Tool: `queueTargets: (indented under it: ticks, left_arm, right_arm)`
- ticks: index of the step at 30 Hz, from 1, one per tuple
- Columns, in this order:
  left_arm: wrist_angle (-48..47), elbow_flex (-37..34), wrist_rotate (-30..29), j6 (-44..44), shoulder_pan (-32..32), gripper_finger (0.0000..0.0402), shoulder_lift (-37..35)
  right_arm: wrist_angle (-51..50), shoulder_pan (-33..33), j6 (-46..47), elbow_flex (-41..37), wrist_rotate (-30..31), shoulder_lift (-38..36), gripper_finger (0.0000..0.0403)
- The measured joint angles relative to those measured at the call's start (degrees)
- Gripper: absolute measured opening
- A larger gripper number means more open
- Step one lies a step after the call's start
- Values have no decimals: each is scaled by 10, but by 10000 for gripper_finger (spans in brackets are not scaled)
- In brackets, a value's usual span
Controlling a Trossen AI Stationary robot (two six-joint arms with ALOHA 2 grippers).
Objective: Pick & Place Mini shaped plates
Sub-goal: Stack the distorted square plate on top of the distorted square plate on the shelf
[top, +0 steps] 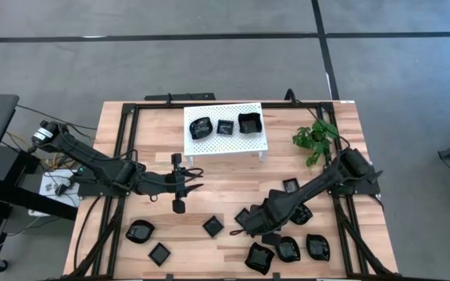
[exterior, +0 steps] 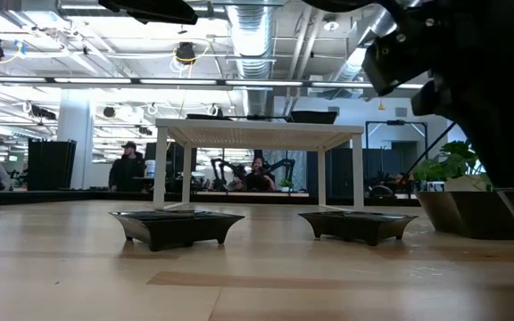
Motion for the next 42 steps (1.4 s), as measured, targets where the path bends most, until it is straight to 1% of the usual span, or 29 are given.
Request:
queueTargets:
  ticks: [7,12,21,28,34,37,42]
  left_arm:
    - [0,0,0,0,0,113,0]
    - [0,0,0,0,0,113,0]
    - [0,0,0,0,0,113,0]
    - [0,0,0,0,0,113,0]
    - [0,0,0,0,0,113,0]
    - [0,0,0,0,0,113,0]
    - [0,0,0,0,0,113,0]
  right_arm:
    - [0,-4,-3,1,-2,1,72]
    - [0,-5,-17,1,-19,1,72]
    - [5,-5,-34,1,-19,-14,72]
    - [50,0,-47,1,-17,-15,72]
    - [47,0,-47,1,-12,-15,72]
    - [47,0,-46,1,4,-15,72]
    - [55,0,-34,1,2,-15,72]
